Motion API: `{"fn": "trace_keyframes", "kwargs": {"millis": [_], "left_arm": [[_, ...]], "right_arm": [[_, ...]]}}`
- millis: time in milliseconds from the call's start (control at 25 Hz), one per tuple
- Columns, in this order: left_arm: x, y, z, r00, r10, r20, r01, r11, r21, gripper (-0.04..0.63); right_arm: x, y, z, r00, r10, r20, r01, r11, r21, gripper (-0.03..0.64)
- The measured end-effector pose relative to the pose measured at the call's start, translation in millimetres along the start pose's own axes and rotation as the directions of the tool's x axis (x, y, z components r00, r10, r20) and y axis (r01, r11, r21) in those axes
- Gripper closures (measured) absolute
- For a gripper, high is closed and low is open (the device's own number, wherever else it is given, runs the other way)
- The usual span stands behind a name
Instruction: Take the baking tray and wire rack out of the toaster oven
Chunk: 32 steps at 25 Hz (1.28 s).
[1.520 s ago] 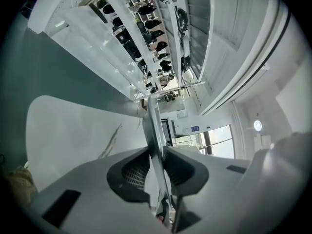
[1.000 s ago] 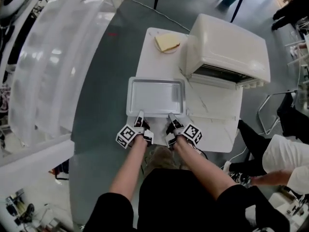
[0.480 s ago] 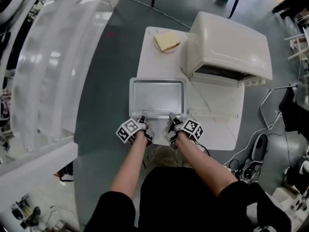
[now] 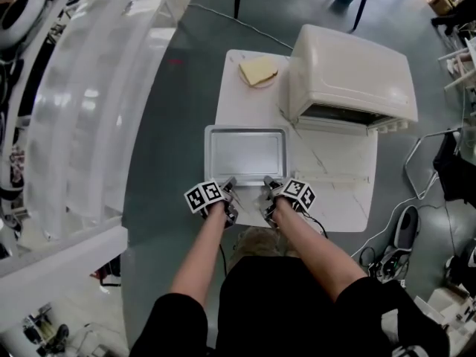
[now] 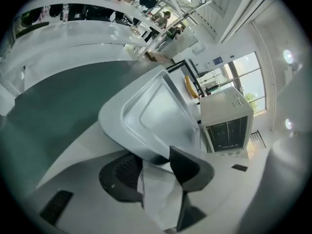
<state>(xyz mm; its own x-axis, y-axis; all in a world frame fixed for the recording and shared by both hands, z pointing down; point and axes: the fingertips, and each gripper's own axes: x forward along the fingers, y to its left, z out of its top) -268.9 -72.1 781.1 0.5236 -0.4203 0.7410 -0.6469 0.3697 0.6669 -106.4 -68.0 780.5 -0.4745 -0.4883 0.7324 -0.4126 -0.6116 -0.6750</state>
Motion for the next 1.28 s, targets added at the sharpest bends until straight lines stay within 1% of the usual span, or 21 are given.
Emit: {"fn": "trace_keyframes", "kwargs": {"millis": [40, 160, 200, 240, 280, 320, 400, 440, 480, 520, 600, 760, 960, 1040, 1160, 1280], "left_arm": [[-0.5, 0.5, -1.7, 1.0, 0.001, -0.008, -0.001, 1.0, -0.003, 0.411], [-3.1, 2.1, -5.7, 1.0, 0.009, -0.023, -0.01, 0.999, -0.041, 0.411], [-4.2, 1.3, -7.2, 1.0, 0.008, -0.03, -0.009, 0.999, -0.043, 0.411], [-5.1, -0.2, -9.3, 0.999, 0.008, -0.042, -0.009, 1.0, -0.029, 0.398], [-5.8, -1.7, -12.5, 0.998, 0.012, -0.061, -0.012, 1.0, 0.008, 0.386], [-6.3, -2.8, -16.5, 0.996, 0.025, -0.087, -0.019, 0.998, 0.066, 0.375], [-8.1, -3.3, -24.6, 0.989, 0.065, -0.133, -0.038, 0.98, 0.197, 0.357], [-9.6, -3.2, -27.3, 0.986, 0.081, -0.142, -0.045, 0.969, 0.242, 0.357], [-11.4, -2.9, -28.9, 0.986, 0.089, -0.142, -0.049, 0.963, 0.267, 0.357], [-13.2, -2.2, -29.4, 0.987, 0.09, -0.136, -0.05, 0.961, 0.273, 0.357], [-15.5, 0.2, -28.4, 0.99, 0.079, -0.116, -0.048, 0.967, 0.251, 0.357], [-17.1, 4.3, -27.8, 0.996, 0.063, -0.064, -0.049, 0.978, 0.204, 0.356], [-25.2, -0.3, -31.3, 1.0, 0.001, 0.002, -0.001, 0.988, 0.156, 0.357], [-27.9, 0.9, -33.1, 1.0, -0.008, 0.025, 0.004, 0.991, 0.136, 0.357], [-32.0, -1.1, -34.7, 0.999, -0.008, 0.038, 0.003, 0.99, 0.139, 0.357], [-44.1, -9.3, -43.9, 0.998, -0.031, 0.055, 0.023, 0.988, 0.15, 0.357]], "right_arm": [[-0.3, -0.4, -0.1, 1.0, -0.008, -0.003, 0.008, 1.0, -0.004, 0.485], [-1.2, 0.1, -0.5, 1.0, -0.015, -0.002, 0.015, 1.0, -0.012, 0.485], [-1.2, 0.6, -0.4, 1.0, -0.013, 0.002, 0.013, 1.0, -0.01, 0.486], [-1.1, 1.0, -0.1, 1.0, -0.012, 0.006, 0.012, 1.0, -0.008, 0.486], [-1.0, 1.0, 0.3, 1.0, -0.012, 0.008, 0.012, 1.0, -0.005, 0.486], [-1.1, 0.7, 0.5, 1.0, -0.014, 0.009, 0.014, 1.0, 0.0, 0.486], [-1.9, -0.5, 0.6, 1.0, -0.017, 0.007, 0.017, 1.0, 0.003, 0.486], [-2.5, -1.0, 0.7, 1.0, -0.018, 0.007, 0.018, 1.0, -0.004, 0.486], [-3.1, -1.1, 0.6, 1.0, -0.019, 0.007, 0.019, 1.0, -0.018, 0.486], [-3.3, -0.2, -0.1, 1.0, -0.019, 0.006, 0.019, 0.999, -0.039, 0.486], [-2.7, 4.7, -2.6, 1.0, -0.013, -0.002, 0.013, 0.997, -0.076, 0.481], [-8.1, 7.8, -8.5, 0.999, -0.007, -0.035, 0.004, 0.997, -0.08, 0.408], [-23.8, -2.3, -11.2, 0.999, -0.02, -0.035, 0.016, 0.994, -0.104, 0.403], [-28.9, -3.3, -12.3, 0.999, -0.013, -0.044, 0.008, 0.993, -0.114, 0.403], [-37.6, 4.5, -15.4, 0.997, 0.019, -0.069, -0.029, 0.99, -0.141, 0.403], [-59.2, 12.5, -19.5, 0.993, 0.072, -0.094, -0.088, 0.979, -0.184, 0.403]]}}
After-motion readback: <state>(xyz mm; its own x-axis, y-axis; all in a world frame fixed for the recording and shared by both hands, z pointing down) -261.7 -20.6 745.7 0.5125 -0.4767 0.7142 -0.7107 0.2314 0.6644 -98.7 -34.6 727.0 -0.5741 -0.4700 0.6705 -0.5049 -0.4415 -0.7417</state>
